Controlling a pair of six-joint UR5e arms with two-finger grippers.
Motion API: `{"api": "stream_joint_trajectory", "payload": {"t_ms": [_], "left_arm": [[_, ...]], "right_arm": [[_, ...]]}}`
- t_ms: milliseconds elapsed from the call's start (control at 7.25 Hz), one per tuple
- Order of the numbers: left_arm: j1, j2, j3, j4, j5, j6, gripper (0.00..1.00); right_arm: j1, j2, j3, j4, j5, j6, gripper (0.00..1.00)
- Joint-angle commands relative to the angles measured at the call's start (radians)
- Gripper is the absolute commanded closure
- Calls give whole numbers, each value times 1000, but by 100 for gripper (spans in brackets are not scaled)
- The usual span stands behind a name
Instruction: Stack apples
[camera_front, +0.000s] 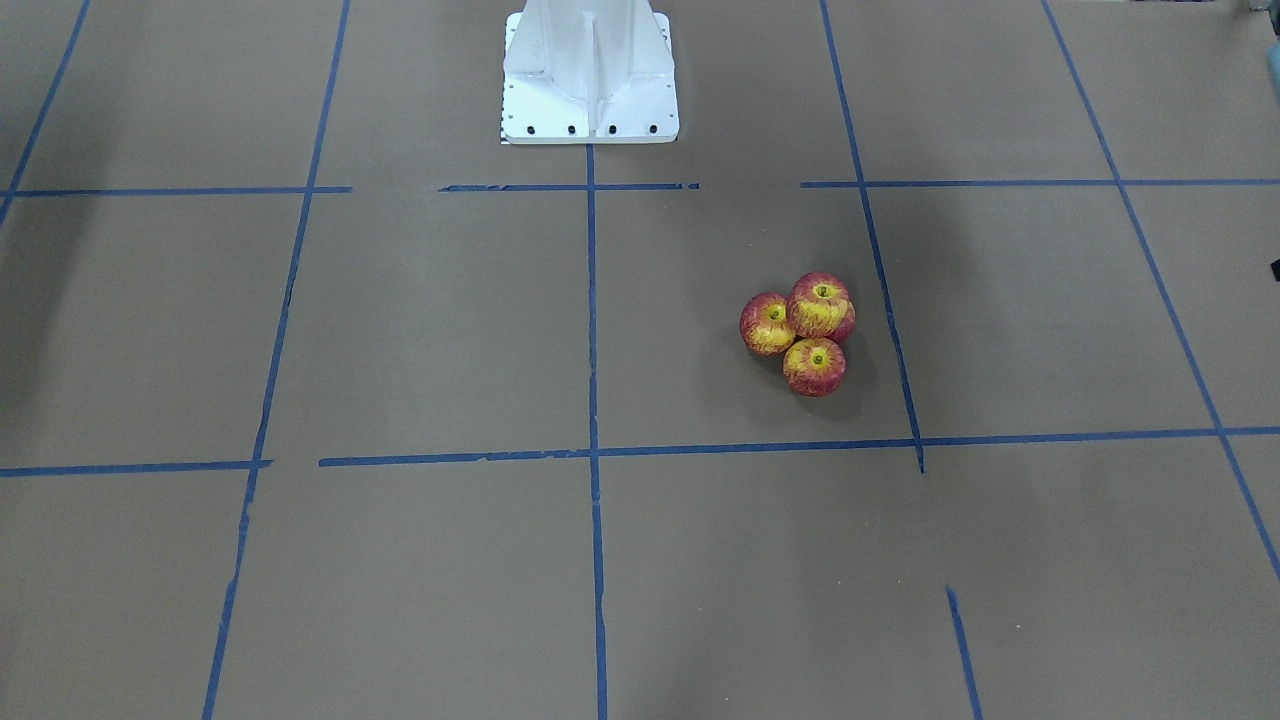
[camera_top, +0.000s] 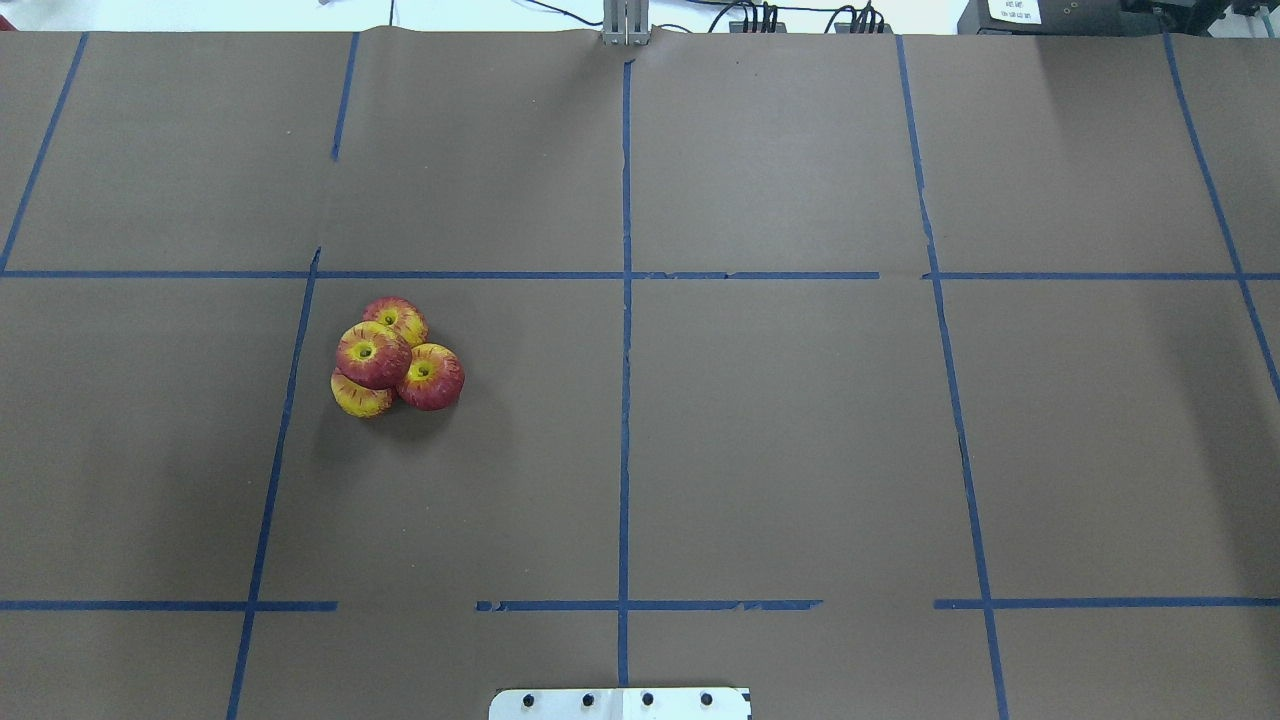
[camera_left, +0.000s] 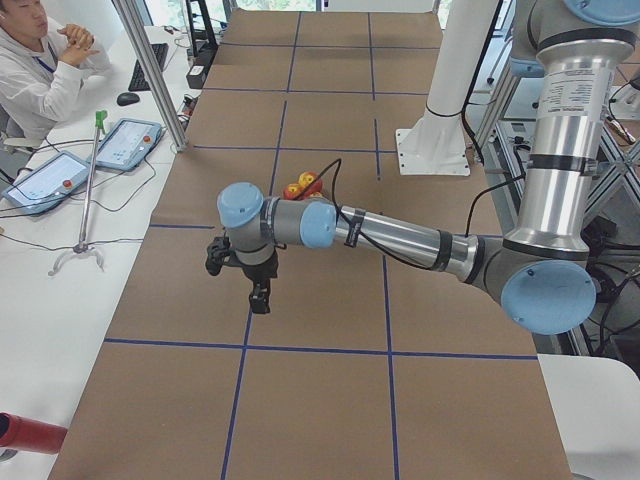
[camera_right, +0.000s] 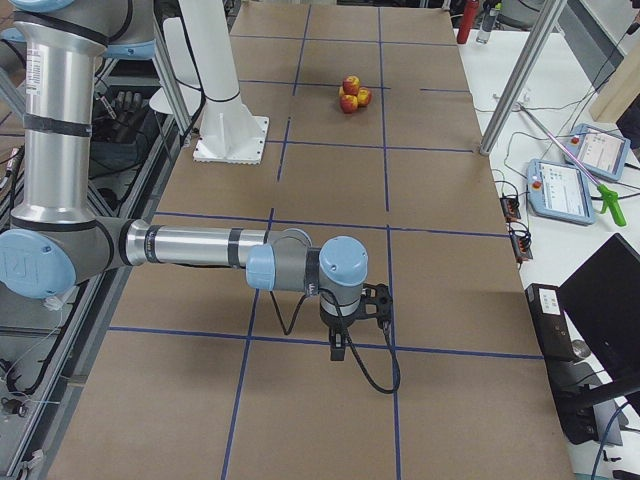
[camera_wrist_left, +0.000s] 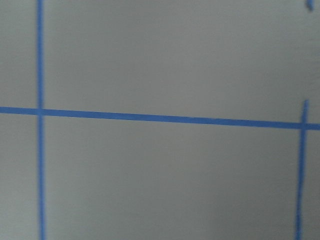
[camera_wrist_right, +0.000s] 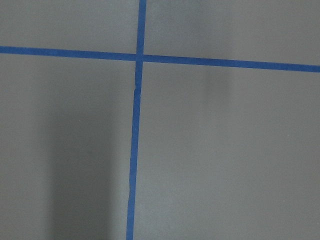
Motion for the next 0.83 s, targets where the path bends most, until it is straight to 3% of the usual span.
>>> {"api": "stream_joint_trajectory", "payload": {"t_ms": [0,414,690], "left_arm": [[-112,11,152,3,5,235,0],[-114,-24,132,-2,0,128,0],[-116,-9,48,-2,-2,55,0]], "right_arm": [[0,0,0,0,0,0,0],[0,0,0,0,0,0,0],[0,0,0,0,0,0,0]]}}
